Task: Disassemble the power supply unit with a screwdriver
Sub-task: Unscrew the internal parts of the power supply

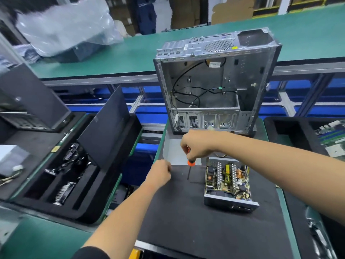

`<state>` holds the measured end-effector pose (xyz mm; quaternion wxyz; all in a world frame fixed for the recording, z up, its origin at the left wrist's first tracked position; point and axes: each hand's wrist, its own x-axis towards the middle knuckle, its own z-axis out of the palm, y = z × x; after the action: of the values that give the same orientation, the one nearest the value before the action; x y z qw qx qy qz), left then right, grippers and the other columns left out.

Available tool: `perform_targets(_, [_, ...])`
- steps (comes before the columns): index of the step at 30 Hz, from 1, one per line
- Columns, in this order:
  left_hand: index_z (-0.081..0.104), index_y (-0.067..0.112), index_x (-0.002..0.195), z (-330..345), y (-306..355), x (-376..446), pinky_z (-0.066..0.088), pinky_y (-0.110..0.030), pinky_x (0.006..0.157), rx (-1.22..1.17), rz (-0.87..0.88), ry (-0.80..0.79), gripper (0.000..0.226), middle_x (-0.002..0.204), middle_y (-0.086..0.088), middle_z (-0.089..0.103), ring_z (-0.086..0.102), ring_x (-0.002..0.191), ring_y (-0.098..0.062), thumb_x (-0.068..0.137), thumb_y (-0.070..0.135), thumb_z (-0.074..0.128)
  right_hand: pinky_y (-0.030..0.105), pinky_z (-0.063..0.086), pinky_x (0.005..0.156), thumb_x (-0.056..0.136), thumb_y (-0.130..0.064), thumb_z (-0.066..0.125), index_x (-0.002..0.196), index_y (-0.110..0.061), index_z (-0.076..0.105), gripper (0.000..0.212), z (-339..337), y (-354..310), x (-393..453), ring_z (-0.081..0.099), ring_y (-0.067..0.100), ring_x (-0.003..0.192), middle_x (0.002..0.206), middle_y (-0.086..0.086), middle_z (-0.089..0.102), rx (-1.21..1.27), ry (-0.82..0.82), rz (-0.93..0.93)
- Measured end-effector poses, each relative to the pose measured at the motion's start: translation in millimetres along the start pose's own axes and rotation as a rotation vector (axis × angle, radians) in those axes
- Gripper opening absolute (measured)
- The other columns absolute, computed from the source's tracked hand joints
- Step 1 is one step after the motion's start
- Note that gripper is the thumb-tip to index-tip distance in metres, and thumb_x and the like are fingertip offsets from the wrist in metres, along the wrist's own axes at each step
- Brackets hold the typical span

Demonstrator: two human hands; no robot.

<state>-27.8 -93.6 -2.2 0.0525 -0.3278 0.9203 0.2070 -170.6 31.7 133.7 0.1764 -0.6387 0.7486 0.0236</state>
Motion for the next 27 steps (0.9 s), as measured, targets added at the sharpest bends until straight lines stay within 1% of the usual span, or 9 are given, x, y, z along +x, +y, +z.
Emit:
perform_targets(4, [0.063,0.007,0.071,8.8,3.0,1.7,0.047,-0.027,0.056,0.111,0.008,-0.031,0.022,0.084,-0.01,0.062,0.059,0.073,-0.026,0.08,-0.003,0.046,0.023,0.035,0.048,0.08,-0.026,0.068,0.083,-0.017,0.067,0.01,3.5,3.7,-3.8,0.059,0.018,0.075,0.084,0.002,0.068,0.015,0.011,-0.006])
perform_targets(6, [0.062,0.008,0.077,12.6,4.9,4.0,0.05,-0.029,0.063,0.203,0.057,-0.016,0.021,0.088,-0.009,0.06,0.059,0.075,-0.025,0.086,0.0,0.045,0.025,0.039,0.051,0.081,-0.026,0.067,0.084,-0.016,0.067,0.01,5.2,7.7,-5.9,0.061,0.02,0.077,0.084,0.003,0.069,0.024,0.015,0.0])
perform_targets(9, [0.062,0.009,0.097,17.9,4.4,8.0,0.05,-0.03,0.079,0.358,0.168,-0.016,0.021,0.101,-0.007,0.057,0.06,0.089,-0.023,0.093,0.006,0.042,0.027,0.045,0.057,0.081,-0.026,0.067,0.083,-0.018,0.065,0.009,7.1,14.4,-9.6,0.061,0.02,0.08,0.084,0.002,0.068,0.042,0.01,0.012])
perform_targets(11, [0.063,0.009,0.098,22.2,4.2,9.4,0.047,-0.031,0.079,0.439,0.225,-0.058,0.022,0.104,-0.008,0.056,0.06,0.091,-0.025,0.093,0.005,0.042,0.027,0.045,0.058,0.081,-0.026,0.068,0.083,-0.018,0.065,0.009,7.8,18.2,-11.5,0.062,0.019,0.082,0.084,0.001,0.068,0.048,0.015,0.021])
perform_targets(15, [0.063,0.009,0.098,23.3,7.3,12.1,0.044,-0.029,0.071,0.466,0.225,-0.07,0.02,0.104,-0.008,0.054,0.062,0.088,-0.026,0.093,0.006,0.044,0.028,0.047,0.059,0.081,-0.027,0.069,0.083,-0.018,0.064,0.01,7.7,23.3,-13.8,0.06,0.018,0.081,0.083,-0.001,0.066,0.05,0.023,0.03])
perform_targets(19, [0.064,0.007,0.094,21.6,7.4,14.0,0.046,-0.03,0.073,0.393,0.197,-0.069,0.02,0.102,-0.008,0.055,0.06,0.088,-0.027,0.091,0.006,0.044,0.027,0.043,0.056,0.081,-0.028,0.069,0.082,-0.018,0.064,0.011,8.2,24.5,-15.1,0.059,0.017,0.079,0.083,-0.001,0.065,0.048,0.024,0.034])
perform_targets(21, [0.065,0.007,0.093,20.5,7.2,15.0,0.05,-0.033,0.077,0.294,0.177,-0.052,0.022,0.101,-0.008,0.056,0.058,0.087,-0.025,0.09,0.007,0.043,0.028,0.046,0.058,0.081,-0.028,0.069,0.083,-0.017,0.065,0.012,7.6,24.4,-14.8,0.06,0.019,0.081,0.084,0.0,0.066,0.053,0.021,0.039])
perform_targets(24, [0.067,0.012,0.098,15.5,16.8,14.7,0.05,-0.034,0.082,0.093,0.201,-0.022,0.023,0.101,-0.002,0.058,0.057,0.089,-0.021,0.09,0.01,0.045,0.025,0.04,0.051,0.08,-0.027,0.068,0.082,-0.012,0.069,0.015,2.5,23.8,-14.0,0.06,0.019,0.077,0.082,0.003,0.069,0.072,0.03,0.051])
perform_targets(27, [0.066,0.015,0.098,8.3,40.8,17.2,0.049,-0.029,0.071,-0.113,0.242,0.021,0.022,0.093,0.005,0.057,0.056,0.078,-0.015,0.089,0.009,0.047,0.024,0.038,0.048,0.078,-0.025,0.065,0.076,-0.007,0.072,0.02,-8.0,24.6,-16.0,0.059,0.02,0.072,0.073,0.005,0.072,0.076,0.051,0.073])
